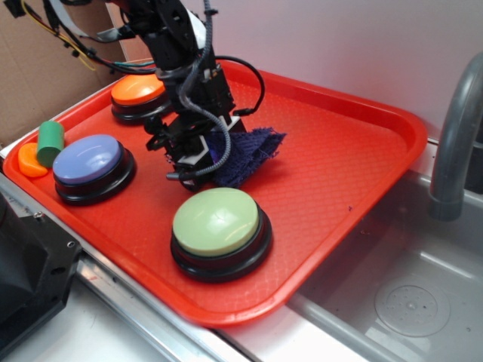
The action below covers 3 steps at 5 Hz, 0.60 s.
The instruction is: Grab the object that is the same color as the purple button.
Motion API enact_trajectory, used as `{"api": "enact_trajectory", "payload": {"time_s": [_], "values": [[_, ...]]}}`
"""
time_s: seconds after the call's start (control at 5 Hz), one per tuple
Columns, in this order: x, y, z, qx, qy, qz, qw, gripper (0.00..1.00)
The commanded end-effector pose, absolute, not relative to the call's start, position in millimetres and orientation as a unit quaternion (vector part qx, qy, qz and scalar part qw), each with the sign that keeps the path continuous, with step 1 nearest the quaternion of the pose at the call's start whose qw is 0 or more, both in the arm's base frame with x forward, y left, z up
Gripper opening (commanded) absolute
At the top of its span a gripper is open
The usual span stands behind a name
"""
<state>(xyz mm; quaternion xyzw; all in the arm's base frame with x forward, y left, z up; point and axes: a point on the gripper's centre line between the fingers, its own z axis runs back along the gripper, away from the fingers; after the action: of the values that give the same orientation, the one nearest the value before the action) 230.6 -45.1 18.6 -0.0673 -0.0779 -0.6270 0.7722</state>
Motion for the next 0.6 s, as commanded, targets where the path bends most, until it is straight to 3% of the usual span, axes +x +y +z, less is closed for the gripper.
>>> {"api": "enact_trajectory", "payload": {"time_s": [0.0, 0.2, 0.4], "values": [[248, -22, 96, 0.025, -0.092, -0.473, 0.876, 0.00], [259, -16, 148, 0.066, -0.061, -0.364, 0.927, 0.00], [252, -24, 184, 0.087, -0.067, -0.245, 0.963, 0.00]]}}
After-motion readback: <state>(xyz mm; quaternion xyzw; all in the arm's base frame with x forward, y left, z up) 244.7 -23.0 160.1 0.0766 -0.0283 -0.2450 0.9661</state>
